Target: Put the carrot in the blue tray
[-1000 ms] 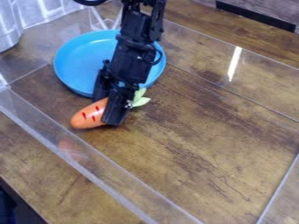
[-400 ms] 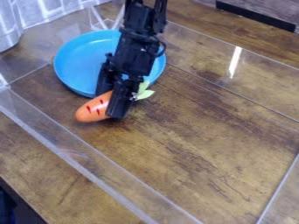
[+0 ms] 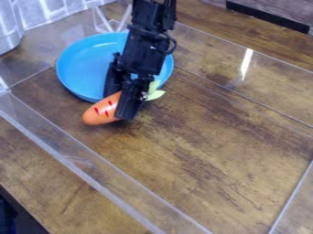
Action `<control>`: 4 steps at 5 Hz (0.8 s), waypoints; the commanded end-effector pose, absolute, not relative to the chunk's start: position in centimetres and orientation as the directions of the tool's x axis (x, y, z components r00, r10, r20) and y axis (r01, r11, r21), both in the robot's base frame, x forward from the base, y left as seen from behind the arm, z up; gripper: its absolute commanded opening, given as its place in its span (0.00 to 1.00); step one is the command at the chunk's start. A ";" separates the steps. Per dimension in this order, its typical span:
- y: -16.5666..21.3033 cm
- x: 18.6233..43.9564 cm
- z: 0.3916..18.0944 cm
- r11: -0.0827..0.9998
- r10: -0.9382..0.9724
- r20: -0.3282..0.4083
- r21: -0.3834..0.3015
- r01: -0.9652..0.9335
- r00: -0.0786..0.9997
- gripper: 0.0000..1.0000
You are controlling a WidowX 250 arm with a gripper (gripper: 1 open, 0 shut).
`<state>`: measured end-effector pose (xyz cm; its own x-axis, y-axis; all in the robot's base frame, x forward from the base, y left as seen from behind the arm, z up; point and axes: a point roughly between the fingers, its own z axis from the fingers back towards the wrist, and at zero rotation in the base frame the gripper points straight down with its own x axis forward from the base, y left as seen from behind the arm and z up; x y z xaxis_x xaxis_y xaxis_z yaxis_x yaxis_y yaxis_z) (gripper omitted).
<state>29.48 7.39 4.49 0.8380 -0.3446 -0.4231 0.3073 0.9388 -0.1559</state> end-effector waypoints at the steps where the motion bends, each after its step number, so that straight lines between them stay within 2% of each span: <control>1: 7.4 30.6 6.7 0.939 -0.345 -0.352 -0.130 0.320 0.870 0.00; 4: 7.2 31.3 7.6 0.931 -0.363 -0.308 -0.165 0.326 0.880 0.00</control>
<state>30.52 6.69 5.24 0.8505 -0.3749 -0.3689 0.3196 0.9254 -0.2037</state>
